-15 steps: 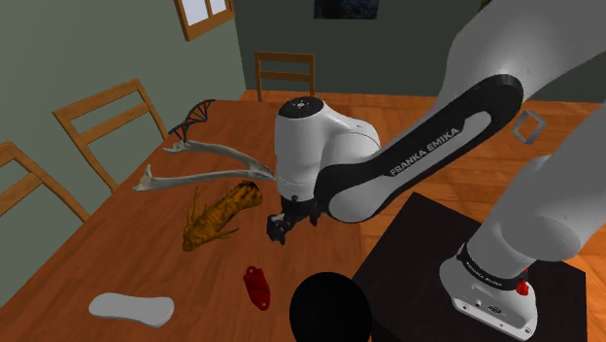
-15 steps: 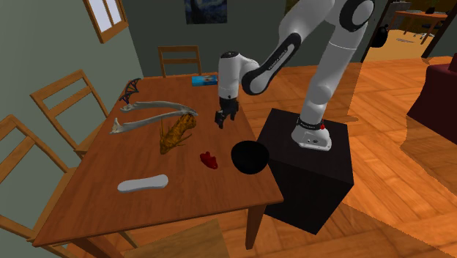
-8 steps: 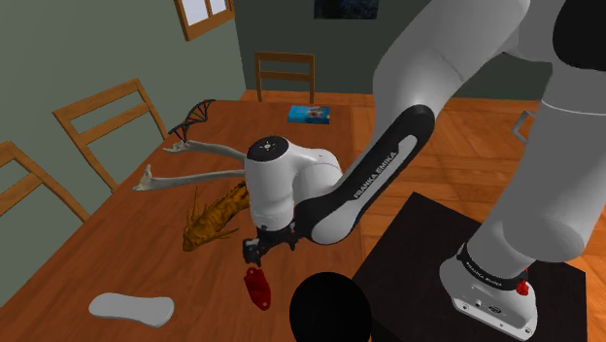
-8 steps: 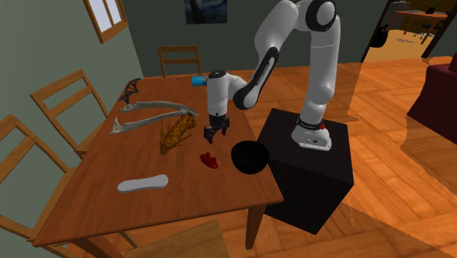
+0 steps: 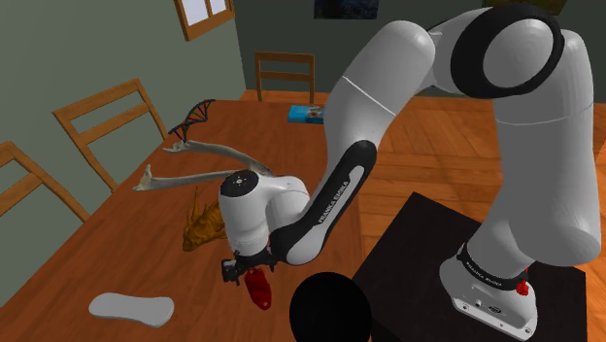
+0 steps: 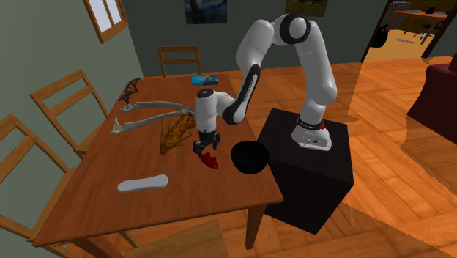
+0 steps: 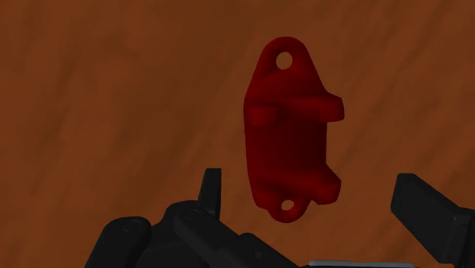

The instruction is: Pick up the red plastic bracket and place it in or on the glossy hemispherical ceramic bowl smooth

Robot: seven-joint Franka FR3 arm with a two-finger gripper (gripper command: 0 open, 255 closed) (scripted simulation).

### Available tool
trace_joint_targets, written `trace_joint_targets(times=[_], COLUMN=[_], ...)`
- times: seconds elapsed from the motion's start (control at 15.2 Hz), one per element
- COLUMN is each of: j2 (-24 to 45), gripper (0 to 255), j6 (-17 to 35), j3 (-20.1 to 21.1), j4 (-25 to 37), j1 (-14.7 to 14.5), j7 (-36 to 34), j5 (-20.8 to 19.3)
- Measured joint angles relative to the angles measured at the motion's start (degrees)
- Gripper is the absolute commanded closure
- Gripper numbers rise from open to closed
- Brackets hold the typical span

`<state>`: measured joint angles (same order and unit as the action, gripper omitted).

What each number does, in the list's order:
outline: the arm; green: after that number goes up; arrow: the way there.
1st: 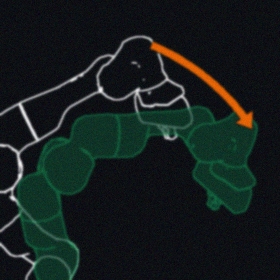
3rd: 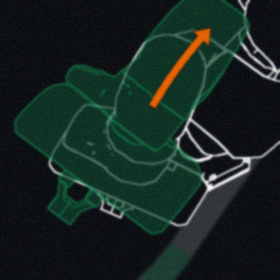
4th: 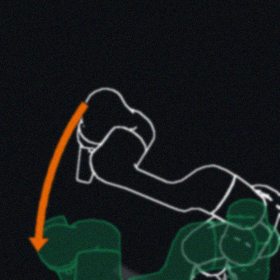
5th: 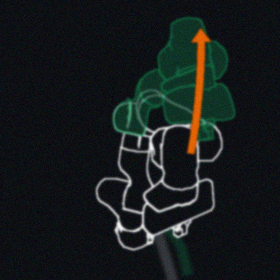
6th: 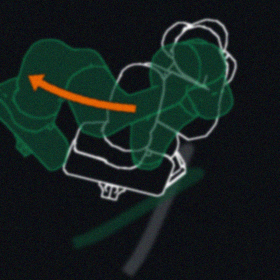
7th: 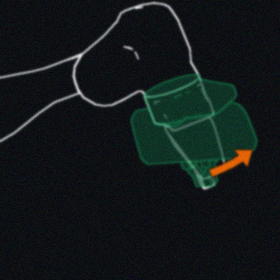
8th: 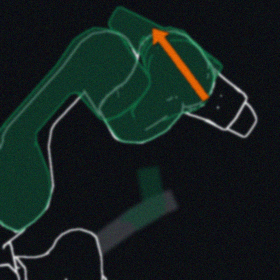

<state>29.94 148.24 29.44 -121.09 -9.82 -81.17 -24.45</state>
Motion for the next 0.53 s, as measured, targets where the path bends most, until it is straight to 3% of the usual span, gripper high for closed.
trace_joint_targets(times=[0.53], j2=[5.0], gripper=[0], j6=[2.7], j3=[-3.2], j4=[2.3], j1=[-3.0], j7=[-2.6], j5=[-3.2])
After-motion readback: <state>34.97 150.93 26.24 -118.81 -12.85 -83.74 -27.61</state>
